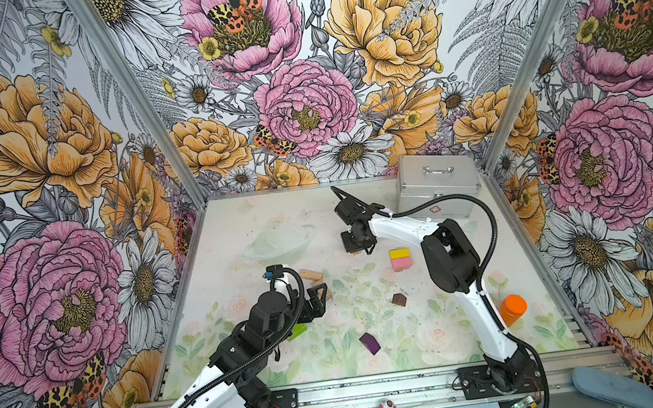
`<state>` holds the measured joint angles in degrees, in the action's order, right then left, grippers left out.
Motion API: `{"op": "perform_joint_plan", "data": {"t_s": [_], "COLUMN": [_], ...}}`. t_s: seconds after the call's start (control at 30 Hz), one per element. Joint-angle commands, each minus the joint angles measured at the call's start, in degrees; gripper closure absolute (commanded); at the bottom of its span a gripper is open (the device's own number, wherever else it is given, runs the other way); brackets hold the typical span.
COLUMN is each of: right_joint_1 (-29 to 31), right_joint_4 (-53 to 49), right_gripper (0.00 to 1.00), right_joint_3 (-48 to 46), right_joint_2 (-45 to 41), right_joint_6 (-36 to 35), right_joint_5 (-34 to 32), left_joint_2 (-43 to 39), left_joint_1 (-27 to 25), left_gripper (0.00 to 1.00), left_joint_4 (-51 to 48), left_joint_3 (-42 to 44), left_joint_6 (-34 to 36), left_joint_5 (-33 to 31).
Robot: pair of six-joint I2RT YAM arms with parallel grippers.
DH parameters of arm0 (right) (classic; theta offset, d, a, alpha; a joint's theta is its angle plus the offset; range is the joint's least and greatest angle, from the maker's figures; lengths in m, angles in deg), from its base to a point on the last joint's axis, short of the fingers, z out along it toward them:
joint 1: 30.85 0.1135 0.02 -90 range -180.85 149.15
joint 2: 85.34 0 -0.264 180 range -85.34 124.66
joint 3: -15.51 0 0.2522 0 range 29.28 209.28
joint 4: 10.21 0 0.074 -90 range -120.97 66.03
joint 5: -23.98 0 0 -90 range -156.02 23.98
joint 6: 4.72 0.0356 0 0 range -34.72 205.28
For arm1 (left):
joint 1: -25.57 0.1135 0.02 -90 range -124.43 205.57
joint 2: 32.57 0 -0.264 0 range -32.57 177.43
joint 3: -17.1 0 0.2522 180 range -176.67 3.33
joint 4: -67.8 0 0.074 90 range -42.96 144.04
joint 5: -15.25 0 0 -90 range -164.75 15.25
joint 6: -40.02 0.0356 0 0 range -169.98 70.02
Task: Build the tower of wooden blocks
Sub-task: 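Lift and carry the wooden stick with the right gripper to the yellow-pink stack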
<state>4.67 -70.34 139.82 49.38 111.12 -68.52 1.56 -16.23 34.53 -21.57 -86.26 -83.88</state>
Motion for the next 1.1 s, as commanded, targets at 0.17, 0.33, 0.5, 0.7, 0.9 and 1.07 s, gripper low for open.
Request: {"op": "perform_joint_plan", "data": {"t_s": [0.17, 0.33, 0.5, 0.7, 0.9, 1.07], "right_joint_1": [-0.17, -0.2, -0.17, -0.31, -2.33, -4.0], "right_joint_4": [-0.12, -0.12, -0.12, -0.12, -0.12, -0.06], "right_gripper": [0.72, 0.73, 0.73, 0.74, 0.73, 0.73], "right_joint_3": [-1.17, -1.99, -3.03, -5.33, -10.03, -17.11], "right_joint_2": [-3.03, -6.1, -8.33, -11.89, -18.21, -25.05], "right_joint_6": [0.44, 0.35, 0.78, 0.89, 0.43, 0.43], "right_joint_5": [-1.28, -1.19, -1.01, -1.77, -4.27, -6.4], "left_joint_2": [-1.53, -1.96, -2.57, -3.6, -3.71, -3.68], "left_joint_1": [-0.47, -0.59, -0.91, -1.17, -1.43, -2.03], "left_gripper": [0.01, 0.01, 0.01, 0.01, 0.01, 0.01], "left_joint_4": [-1.76, -1.79, -2.37, -3.34, -3.43, -3.43], "left_joint_3": [0.47, 0.31, 0.12, -0.66, -1.02, -0.93], "left_joint_6": [-0.64, -0.61, -0.71, -0.37, -0.2, -0.55], "left_joint_5": [-0.01, 0.01, -0.01, -0.33, -0.24, -0.17]}}
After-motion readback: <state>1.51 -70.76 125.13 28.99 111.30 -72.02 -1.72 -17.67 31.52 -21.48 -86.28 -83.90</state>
